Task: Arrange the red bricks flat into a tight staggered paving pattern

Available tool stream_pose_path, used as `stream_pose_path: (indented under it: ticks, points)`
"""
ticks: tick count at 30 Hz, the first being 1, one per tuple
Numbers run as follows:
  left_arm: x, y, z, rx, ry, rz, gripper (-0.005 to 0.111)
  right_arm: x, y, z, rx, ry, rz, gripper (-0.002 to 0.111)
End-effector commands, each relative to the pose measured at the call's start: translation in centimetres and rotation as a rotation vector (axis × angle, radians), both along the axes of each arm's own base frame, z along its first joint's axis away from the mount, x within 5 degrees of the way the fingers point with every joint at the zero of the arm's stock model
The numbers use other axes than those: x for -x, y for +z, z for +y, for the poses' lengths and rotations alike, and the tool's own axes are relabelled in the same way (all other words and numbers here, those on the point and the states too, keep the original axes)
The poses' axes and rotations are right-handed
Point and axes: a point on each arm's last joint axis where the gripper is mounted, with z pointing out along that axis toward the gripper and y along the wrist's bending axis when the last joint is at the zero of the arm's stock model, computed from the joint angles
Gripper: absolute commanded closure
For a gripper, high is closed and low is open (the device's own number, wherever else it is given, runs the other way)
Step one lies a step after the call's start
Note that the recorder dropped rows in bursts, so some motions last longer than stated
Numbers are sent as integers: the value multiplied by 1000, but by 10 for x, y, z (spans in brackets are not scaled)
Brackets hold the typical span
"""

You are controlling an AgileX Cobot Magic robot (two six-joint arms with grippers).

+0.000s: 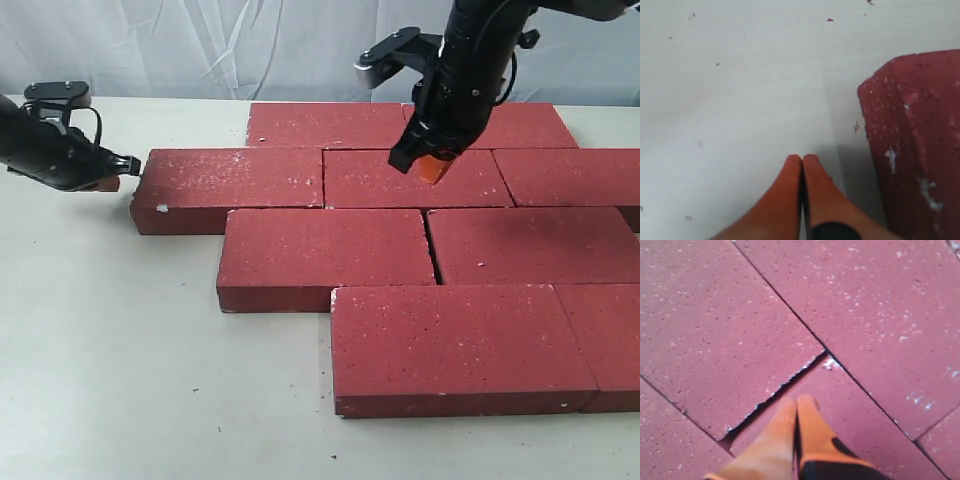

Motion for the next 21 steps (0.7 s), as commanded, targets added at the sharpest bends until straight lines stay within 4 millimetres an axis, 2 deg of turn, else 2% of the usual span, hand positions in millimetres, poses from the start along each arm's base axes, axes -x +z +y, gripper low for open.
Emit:
stream_pose_path:
  ticks: [1,6,10,16,21]
  points:
    - [5,32,4,41,2,-38,107,-13,9,-31,8,-127,-80,109]
    - [2,81,5,94,86,-187,107,-25,25,-65,-6,-312,-204,109]
    - [7,111,4,84,63,-255,107,-26,42,-93,37,-392,-266,109]
    - [26,149,6,-11,-32,-302,107,-18,70,-135,75,-556,-348,109]
    - [49,181,12,-126,-24,-292,107,-3,92,-153,61,-618,-382,109]
